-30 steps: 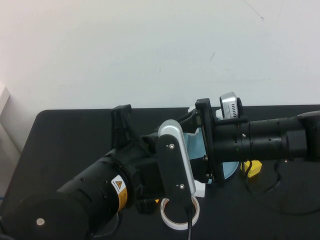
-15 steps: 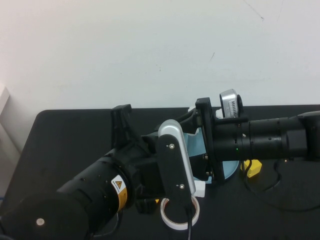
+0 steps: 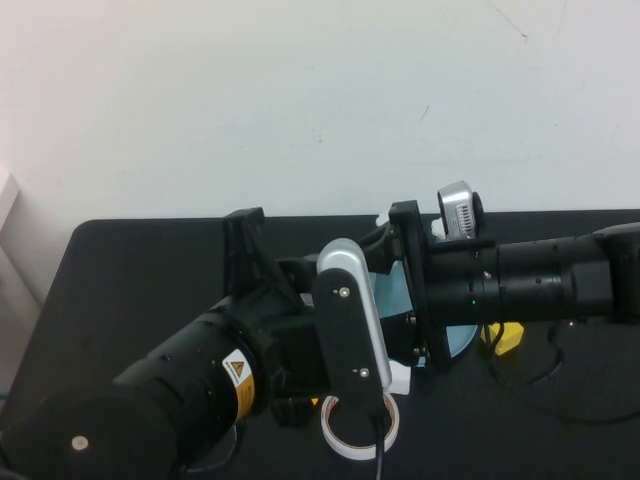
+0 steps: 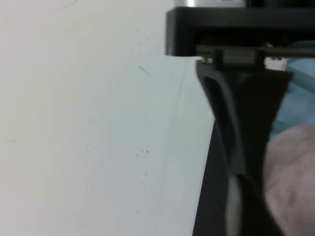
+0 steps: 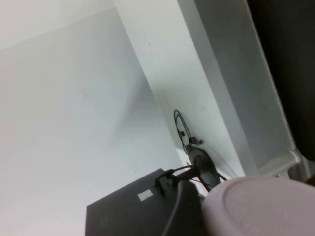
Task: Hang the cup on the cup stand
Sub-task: Adjust the cup with two arms, then place the cup on the cup holder
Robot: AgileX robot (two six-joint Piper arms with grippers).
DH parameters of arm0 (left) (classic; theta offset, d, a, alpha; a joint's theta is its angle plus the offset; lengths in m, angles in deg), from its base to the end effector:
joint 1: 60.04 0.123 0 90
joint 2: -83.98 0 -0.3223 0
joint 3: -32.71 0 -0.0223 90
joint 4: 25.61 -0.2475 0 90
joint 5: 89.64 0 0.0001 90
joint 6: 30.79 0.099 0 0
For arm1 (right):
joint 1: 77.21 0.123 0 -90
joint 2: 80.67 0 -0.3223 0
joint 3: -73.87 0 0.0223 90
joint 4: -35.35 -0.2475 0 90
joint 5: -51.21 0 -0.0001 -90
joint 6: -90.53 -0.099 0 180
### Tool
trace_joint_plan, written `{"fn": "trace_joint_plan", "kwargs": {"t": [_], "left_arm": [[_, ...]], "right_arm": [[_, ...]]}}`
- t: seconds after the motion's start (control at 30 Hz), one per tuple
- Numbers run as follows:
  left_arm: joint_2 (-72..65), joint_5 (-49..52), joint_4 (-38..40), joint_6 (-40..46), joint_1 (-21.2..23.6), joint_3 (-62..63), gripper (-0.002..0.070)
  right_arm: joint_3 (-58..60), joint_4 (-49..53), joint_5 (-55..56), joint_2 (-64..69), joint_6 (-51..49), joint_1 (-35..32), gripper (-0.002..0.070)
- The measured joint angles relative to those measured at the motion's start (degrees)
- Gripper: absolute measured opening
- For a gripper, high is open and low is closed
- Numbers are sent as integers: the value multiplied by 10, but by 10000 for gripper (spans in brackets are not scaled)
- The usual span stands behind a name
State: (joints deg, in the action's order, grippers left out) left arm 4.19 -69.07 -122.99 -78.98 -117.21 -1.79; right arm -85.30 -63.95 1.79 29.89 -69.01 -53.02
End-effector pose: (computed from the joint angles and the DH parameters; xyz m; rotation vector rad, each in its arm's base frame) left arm 0.1722 -0.2030 0.3247 1.3992 1.3301 0.2588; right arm 0.3070 0.2193 0.2445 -0.6700 -2.4419 -1.7796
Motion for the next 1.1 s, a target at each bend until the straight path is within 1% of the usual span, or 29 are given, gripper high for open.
{"fn": "trace_joint_plan", "kwargs": {"t": [0.1, 0.13, 0.2, 0.33, 0.47, 0.6, 0.7, 0.73, 0.87, 0.93, 1.0, 1.03, 1.1], "left_arm": [[0, 6, -1, 0, 0, 0, 316], [0, 11, -2, 0, 0, 0, 345], [1, 18, -2, 0, 0, 0, 377], [5, 27, -1, -3, -1, 0, 399], [22, 46, 0, -10, -33, 0, 400], [40, 78, 1, -16, -84, 0, 400], [47, 142, 6, -16, -134, 0, 403], [47, 177, 9, -16, -151, 0, 404], [48, 348, 22, -16, -220, 0, 402], [48, 417, 29, -16, -253, 0, 384], [58, 448, 50, -20, -288, 0, 337], [66, 454, 67, -38, -305, 0, 296], [86, 459, 109, -96, -329, 0, 187]], "right_arm": [[0, 7, 4, 0, 0, 0, 554], [0, 8, 5, 0, 0, 0, 554], [0, 8, 10, 0, 0, 0, 554], [-8, 12, 17, 0, 0, 0, 554], [-35, 14, 29, 0, 0, 0, 554], [-70, 14, 55, 0, 20, 0, 554], [-88, 14, 73, 1, 49, 0, 554], [-92, 14, 78, 1, 61, 0, 554], [-99, 14, 91, 1, 119, -5, 554], [-99, 14, 94, 1, 153, -10, 554], [-99, 14, 97, 1, 204, -18, 554], [-99, 15, 97, 1, 237, -23, 554], [-99, 15, 98, 1, 307, -35, 554]]}}
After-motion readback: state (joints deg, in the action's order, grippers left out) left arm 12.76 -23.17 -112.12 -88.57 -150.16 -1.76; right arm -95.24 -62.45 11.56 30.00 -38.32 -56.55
